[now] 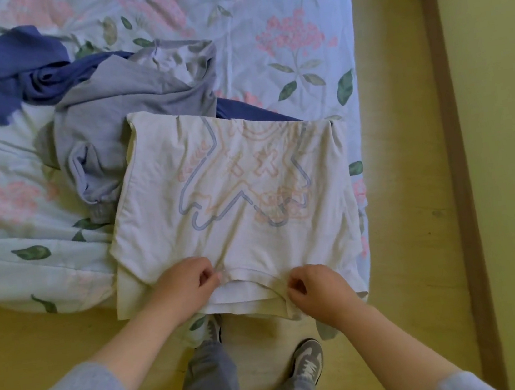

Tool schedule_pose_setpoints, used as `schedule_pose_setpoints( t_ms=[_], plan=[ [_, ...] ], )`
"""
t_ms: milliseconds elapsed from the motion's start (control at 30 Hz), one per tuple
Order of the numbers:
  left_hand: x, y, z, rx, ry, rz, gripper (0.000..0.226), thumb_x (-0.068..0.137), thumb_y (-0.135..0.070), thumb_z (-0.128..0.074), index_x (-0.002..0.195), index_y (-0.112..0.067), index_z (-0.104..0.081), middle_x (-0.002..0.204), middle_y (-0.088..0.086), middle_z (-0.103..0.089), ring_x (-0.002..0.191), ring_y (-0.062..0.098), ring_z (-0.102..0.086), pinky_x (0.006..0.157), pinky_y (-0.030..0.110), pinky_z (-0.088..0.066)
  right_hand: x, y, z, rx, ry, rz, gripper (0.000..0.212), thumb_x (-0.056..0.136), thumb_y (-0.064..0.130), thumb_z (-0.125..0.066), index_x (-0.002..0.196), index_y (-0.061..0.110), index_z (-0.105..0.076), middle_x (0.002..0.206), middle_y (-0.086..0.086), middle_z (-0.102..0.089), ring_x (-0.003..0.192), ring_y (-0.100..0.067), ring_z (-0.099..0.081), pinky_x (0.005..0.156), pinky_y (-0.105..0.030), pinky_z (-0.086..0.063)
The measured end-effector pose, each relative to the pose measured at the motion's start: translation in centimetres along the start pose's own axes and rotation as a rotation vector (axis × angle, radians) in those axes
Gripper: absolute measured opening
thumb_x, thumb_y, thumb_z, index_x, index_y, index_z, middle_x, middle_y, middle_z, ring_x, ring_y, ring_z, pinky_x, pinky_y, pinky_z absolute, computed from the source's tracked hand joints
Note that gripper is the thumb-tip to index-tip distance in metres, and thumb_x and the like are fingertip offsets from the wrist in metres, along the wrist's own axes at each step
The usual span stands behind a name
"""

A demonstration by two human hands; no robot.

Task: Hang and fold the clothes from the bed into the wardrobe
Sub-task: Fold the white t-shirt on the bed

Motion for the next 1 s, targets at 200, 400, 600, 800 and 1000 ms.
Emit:
schedule_pose_setpoints(
  t_ms=[200,400,600,800,1000],
  plan=[
    [1.2,0.7,7.1,-0.183,-0.368,0.051,0.011,0.091,-0.024,-0.059,0.082,-0.019,-0.061,0.081,-0.004,-0.062,0.07,0.011,-0.057,0.058,0.025,-0.04,2.4,2.3,5.6,0.076,-0.154,0.019,0.016,0.094,0.02,-0.052,0.097,0.015,-0.067,0.087,0.0,-0.068,0.079,-0.018,-0.061,0.073,-0.034,-0.053],
    [4.1,3.1,14.2,-0.268,-0.587,0.18,0.028,0.089,-0.024,-0.065,0.108,-0.004,-0.061,0.1,0.008,-0.062,0.091,0.027,-0.06,0.084,0.041,-0.051,6.7,6.4,10.8,0.173,-0.217,0.019,0.016,0.093,0.018,-0.053,0.099,0.017,-0.067,0.083,0.005,-0.067,0.074,-0.013,-0.062,0.071,-0.032,-0.056],
    [8.6,5.1,18.2,-0.446,-0.593,0.281,0.05,0.087,-0.043,-0.065,0.117,-0.005,-0.06,0.114,0.01,-0.064,0.101,0.026,-0.061,0.09,0.035,-0.047,12.4,10.7,12.9,0.236,-0.245,0.018,0.017,0.095,0.019,-0.053,0.104,0.021,-0.067,0.089,0.008,-0.066,0.078,-0.005,-0.06,0.066,-0.017,-0.049],
    [14.4,5.3,20.1,-0.618,-0.32,0.4,0.063,0.084,-0.064,-0.057,0.107,-0.007,-0.065,0.105,0.008,-0.067,0.1,0.029,-0.062,0.087,0.036,-0.049,16.2,11.6,13.4,0.362,-0.304,-0.044,0.017,0.093,0.017,-0.054,0.103,0.021,-0.066,0.078,0.006,-0.064,0.063,-0.004,-0.054,0.056,-0.015,-0.04],
    [14.9,3.4,21.7,-0.731,-0.701,0.195,0.026,0.089,-0.035,-0.064,0.076,-0.016,-0.054,0.075,-0.002,-0.059,0.069,0.012,-0.054,0.059,0.021,-0.041,17.7,10.7,13.1,0.43,-0.316,-0.076,0.02,0.093,0.012,-0.052,0.103,0.022,-0.066,0.08,0.0,-0.068,0.066,-0.01,-0.057,0.059,-0.018,-0.047]
  ],
)
Point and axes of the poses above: each hand's wrist, its own x-axis towards the middle knuckle, its own z-axis out of the back of the hand, y = z × x, the point moved 5 cm from there along x, towards the middle knuckle
